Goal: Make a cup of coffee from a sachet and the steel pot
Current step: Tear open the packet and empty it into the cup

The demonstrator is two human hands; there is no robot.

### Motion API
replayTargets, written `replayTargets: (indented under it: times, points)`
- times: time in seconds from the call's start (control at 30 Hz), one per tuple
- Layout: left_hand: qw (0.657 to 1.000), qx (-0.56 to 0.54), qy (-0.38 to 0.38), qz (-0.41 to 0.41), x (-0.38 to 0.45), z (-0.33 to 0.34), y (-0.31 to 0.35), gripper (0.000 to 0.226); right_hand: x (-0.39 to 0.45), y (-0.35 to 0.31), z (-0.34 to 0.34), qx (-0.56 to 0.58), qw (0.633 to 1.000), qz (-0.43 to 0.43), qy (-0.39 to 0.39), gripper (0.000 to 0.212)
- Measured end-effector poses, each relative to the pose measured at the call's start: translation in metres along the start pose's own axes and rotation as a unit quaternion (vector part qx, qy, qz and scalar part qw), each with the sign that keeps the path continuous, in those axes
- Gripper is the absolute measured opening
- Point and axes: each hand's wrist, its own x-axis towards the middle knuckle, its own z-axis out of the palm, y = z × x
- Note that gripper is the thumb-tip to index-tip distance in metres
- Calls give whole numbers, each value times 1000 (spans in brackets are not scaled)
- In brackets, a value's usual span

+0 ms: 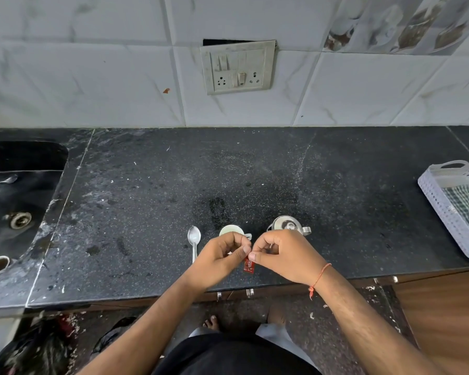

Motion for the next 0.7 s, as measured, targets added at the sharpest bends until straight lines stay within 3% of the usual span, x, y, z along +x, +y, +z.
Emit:
replayTargets:
  times: [0.33,0.7]
  points:
    - [990,-132,21,-51,12,3,11,33,7,-1,-4,31,999,-12,21,9]
    - [943,-288,23,-165,16,6,12,38,11,8,0,43,997,-40,50,9]
